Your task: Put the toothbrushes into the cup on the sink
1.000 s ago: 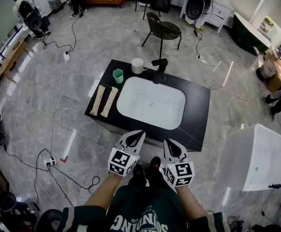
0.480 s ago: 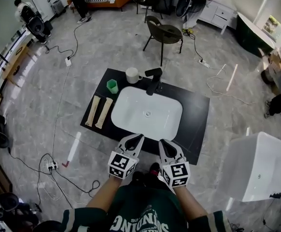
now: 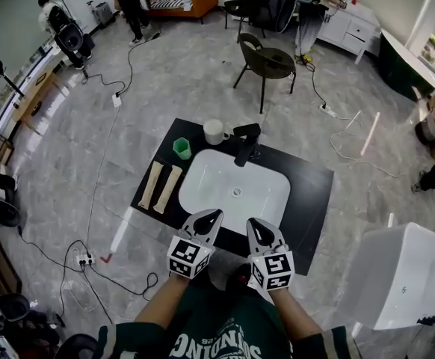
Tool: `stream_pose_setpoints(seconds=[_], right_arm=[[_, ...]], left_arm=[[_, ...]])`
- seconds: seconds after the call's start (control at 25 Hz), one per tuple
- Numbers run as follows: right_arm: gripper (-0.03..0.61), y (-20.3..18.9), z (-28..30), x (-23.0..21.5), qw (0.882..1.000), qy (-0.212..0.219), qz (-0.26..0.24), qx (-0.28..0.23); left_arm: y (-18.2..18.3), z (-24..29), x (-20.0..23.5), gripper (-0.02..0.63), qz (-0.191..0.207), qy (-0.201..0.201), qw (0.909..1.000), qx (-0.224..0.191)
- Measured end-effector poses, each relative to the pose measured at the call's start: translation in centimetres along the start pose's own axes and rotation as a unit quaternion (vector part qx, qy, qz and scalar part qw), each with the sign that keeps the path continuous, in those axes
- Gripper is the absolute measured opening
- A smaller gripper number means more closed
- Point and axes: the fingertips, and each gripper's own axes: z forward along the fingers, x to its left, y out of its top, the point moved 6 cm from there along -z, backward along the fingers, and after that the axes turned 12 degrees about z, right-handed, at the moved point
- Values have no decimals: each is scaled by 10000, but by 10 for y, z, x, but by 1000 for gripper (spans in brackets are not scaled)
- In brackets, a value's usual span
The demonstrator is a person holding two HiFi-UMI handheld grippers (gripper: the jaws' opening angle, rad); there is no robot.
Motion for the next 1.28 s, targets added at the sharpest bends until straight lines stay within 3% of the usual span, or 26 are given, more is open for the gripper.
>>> stream_pose_setpoints(seconds=[0.88,1.28], right_arm=[[41,28,195,72,9938,-1055,352,90],[41,24,243,95,9919,-1193,372,248]], left_arm=[[-43,26,205,11,154,-1211,9925,52],[-75,19,274,11,48,-1176,9926,299]])
